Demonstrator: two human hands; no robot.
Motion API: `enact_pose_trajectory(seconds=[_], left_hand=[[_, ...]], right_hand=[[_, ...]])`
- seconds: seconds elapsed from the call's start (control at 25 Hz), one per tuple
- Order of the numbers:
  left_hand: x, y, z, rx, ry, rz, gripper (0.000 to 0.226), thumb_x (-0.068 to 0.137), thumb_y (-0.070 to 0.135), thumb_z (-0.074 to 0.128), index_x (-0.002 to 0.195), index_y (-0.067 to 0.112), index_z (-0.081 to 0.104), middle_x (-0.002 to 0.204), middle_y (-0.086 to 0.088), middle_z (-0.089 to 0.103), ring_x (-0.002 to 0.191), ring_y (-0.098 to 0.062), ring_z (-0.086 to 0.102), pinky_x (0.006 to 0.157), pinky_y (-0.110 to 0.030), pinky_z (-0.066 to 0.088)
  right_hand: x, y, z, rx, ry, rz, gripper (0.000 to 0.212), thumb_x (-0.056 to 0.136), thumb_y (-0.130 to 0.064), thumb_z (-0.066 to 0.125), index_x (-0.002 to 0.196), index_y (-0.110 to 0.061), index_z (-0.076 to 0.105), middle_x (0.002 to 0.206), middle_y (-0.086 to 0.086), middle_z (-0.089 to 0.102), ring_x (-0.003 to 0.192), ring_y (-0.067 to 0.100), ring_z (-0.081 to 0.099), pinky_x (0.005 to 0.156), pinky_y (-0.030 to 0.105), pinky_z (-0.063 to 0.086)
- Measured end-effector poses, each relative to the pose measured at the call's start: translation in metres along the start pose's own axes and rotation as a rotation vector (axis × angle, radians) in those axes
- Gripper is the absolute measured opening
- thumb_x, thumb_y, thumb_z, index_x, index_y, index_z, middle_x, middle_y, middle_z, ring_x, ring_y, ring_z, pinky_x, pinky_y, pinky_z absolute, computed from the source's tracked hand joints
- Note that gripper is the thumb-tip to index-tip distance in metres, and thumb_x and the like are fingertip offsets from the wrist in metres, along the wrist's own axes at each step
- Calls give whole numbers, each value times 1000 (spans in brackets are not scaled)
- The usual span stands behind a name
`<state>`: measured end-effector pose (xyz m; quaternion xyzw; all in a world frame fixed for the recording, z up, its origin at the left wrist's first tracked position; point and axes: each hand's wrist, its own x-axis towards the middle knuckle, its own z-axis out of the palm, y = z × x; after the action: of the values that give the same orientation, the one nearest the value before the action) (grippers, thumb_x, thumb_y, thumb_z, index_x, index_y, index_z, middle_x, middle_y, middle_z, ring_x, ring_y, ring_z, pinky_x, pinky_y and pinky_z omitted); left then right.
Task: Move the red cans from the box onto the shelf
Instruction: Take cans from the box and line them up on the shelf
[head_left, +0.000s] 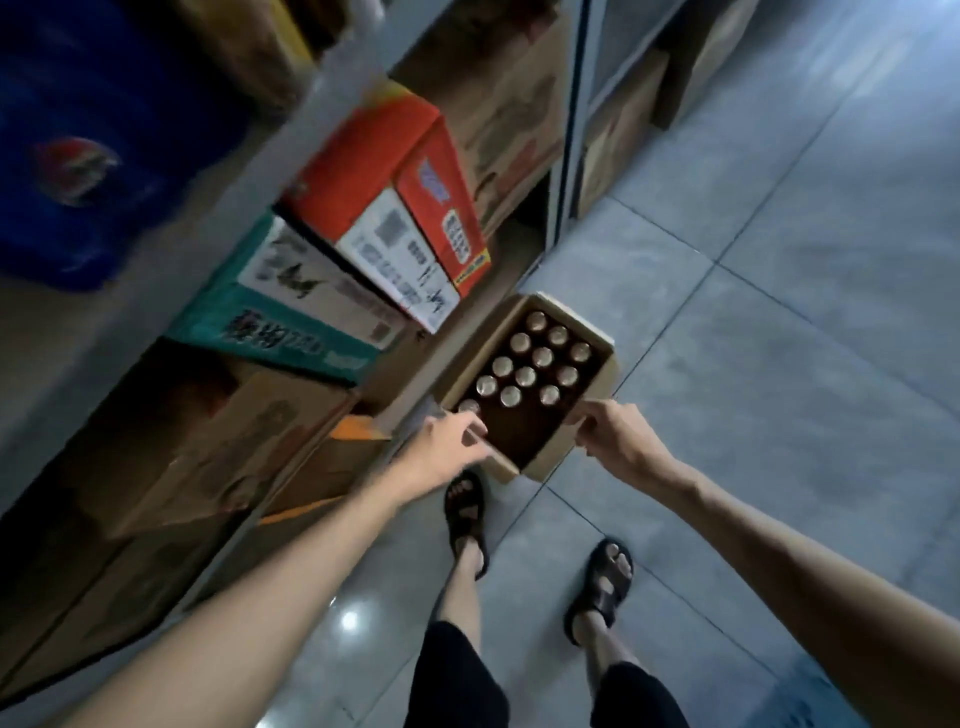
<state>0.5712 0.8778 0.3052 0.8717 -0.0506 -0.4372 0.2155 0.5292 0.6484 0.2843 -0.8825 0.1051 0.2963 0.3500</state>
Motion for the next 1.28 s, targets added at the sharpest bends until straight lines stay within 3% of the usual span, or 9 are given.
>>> enact_pose_trajectory(seconds=[0.16,0.36,0.52,0.6,0.72,0.8,0.92,1.12,1.28], left_hand=[[168,-63,67,66,-53,-39,18,85,27,68,96,12,68,97,-10,71,95,-23,65,75,-27,46],[304,-161,143,231,116,-77,42,83,38,69,54,19,47,70,-3,60,75,-24,62,63,-28,41],[353,-220,187,295,177,46,15,85,26,64,82,15,55,98,-3,58,98,-24,53,83,-38,46],[365,-232,197,247,196,86,16,84,21,64,95,13,56,105,-4,57,102,-24,50,87,-38,44],[377,-240,210,143,216,81,32,79,16,67,109,12,55,109,-6,58,105,-25,52,91,-36,43],[380,-239,213,35,218,36,52,76,16,72,124,15,51,121,-5,58,112,-23,53,94,-25,40],[379,-230,216,-110,177,28,87,68,21,82,142,22,36,139,1,51,126,-17,48,94,-15,31],[364,-196,203,-288,278,182,97,52,34,92,135,14,46,122,4,64,110,-11,60,93,-22,47],[341,-198,174,-383,371,-12,71,46,46,81,109,24,58,90,11,67,77,3,63,70,-6,44]], right_hand=[[128,97,99,-148,-14,6,20,90,-16,59,110,-16,65,100,7,72,89,27,68,73,34,54],[269,186,231,-509,-81,-164,63,86,-25,66,141,-12,38,128,9,50,109,27,57,80,33,48],[356,201,305,-726,0,-323,80,85,-36,66,150,-7,29,147,14,36,132,29,40,103,38,40],[377,202,326,-810,85,-372,55,94,-28,38,144,-4,35,137,15,46,122,30,47,95,38,42],[394,202,339,-791,139,-371,60,93,-21,3,136,-4,40,127,14,52,114,30,53,91,38,43],[393,200,336,-670,134,-339,43,96,-22,28,134,-7,43,126,10,51,114,28,55,86,36,44],[370,194,317,-363,146,-258,66,70,-38,71,129,-15,50,117,3,54,102,22,60,71,32,48],[335,168,270,490,-39,-157,57,59,-61,75,107,-33,66,93,-11,71,86,2,66,75,26,55],[341,163,284,963,-239,-105,26,88,-48,66,99,-26,71,80,-6,69,74,11,63,65,25,49]])
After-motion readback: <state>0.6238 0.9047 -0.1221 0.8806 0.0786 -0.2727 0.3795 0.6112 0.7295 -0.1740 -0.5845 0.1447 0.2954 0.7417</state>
